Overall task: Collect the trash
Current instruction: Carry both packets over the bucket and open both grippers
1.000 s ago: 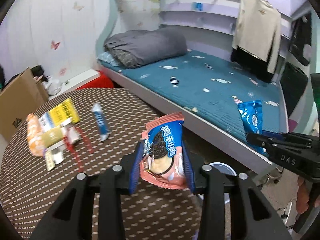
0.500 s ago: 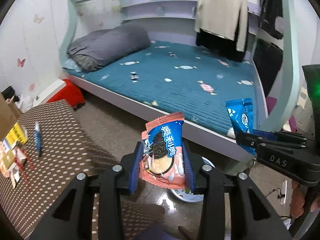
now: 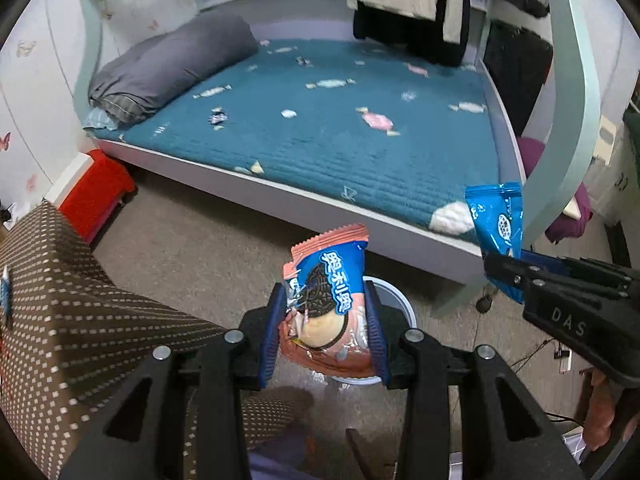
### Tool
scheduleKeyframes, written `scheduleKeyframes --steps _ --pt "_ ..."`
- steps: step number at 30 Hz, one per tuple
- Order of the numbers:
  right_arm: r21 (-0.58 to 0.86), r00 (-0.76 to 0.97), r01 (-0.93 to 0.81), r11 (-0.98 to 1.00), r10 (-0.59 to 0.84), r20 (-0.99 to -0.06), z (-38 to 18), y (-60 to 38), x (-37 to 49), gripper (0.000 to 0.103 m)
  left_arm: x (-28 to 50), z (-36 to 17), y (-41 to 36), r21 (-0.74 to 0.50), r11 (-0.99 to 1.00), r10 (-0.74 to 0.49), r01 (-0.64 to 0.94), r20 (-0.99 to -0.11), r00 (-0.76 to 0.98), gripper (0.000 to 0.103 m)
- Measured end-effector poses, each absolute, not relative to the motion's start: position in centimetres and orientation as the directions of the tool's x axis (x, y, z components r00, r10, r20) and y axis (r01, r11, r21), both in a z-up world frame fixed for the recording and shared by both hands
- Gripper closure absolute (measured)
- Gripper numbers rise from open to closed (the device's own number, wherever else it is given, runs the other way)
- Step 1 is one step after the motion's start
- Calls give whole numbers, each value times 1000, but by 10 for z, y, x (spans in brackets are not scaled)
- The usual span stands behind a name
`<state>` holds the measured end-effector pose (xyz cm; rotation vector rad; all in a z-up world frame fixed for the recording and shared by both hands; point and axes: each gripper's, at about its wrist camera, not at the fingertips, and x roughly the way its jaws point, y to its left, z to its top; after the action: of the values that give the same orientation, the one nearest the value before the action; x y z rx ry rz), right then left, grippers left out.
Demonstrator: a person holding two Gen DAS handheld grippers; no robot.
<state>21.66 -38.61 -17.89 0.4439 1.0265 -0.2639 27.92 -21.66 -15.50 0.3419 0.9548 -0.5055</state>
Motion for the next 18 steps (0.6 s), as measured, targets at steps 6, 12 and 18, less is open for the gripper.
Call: scheduleKeyframes --steps 6,12,18 --pt "226 473 444 867 -12 -881 -190 -393 215 76 282 -158 -223 82 834 -243 545 -832 498 26" --pt "211 462 396 894 4 -887 -191 -373 228 75 292 -165 -206 75 863 -207 499 -849 487 26" --pt "218 518 373 902 -7 -855 -177 -359 235 18 293 -163 -186 72 876 -196 477 -850 489 26"
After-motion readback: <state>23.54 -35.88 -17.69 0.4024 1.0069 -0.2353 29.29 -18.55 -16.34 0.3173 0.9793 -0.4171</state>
